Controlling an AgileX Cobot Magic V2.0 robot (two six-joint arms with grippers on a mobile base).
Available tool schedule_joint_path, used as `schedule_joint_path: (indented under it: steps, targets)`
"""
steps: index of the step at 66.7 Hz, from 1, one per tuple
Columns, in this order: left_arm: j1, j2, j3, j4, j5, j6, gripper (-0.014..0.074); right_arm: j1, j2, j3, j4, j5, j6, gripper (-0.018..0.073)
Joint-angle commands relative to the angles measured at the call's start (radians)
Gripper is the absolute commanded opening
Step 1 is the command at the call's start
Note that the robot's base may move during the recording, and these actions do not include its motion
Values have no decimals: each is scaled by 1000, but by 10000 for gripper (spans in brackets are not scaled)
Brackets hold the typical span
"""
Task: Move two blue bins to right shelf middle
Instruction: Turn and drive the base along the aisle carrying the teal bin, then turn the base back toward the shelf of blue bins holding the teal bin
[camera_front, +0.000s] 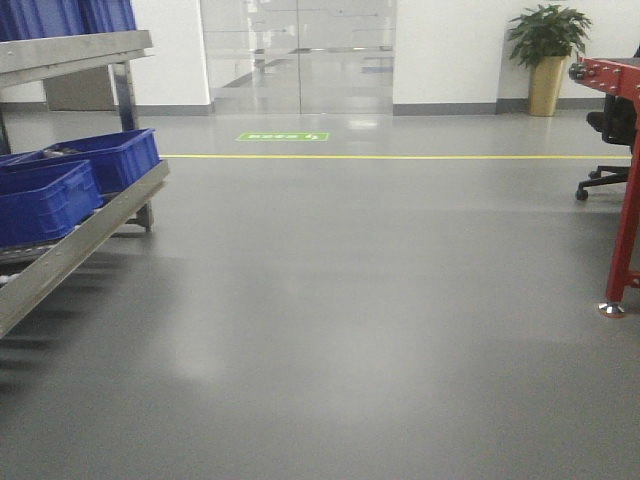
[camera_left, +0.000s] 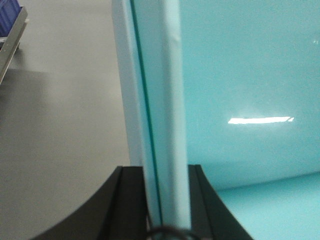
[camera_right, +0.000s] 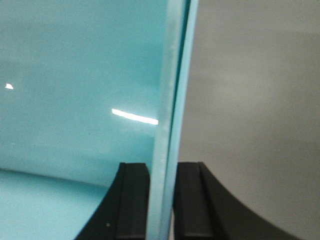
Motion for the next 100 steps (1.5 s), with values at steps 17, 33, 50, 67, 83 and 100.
schedule_joint_path:
  steps: [17, 33, 50, 67, 83, 100]
  targets:
    - [1, -20, -20, -15, -117, 10, -111, 0, -13, -13, 7, -78, -17, -165]
    - [1, -20, -20, -15, -117, 10, -111, 0, -13, -13, 7, -78, -17, -165]
    - [1, -20, -20, -15, -117, 10, -111, 0, -13, -13, 7, -78, -17, -165]
    - [1, -20, -20, -15, -117, 10, -111, 0, -13, -13, 7, -78, -17, -165]
    - [1, -20, -20, -15, -117, 10, -111, 0, -13, -13, 7, -78, -17, -165]
    - [1, -20, -20, -15, -117, 10, -111, 0, -13, -13, 7, -78, -17, -165]
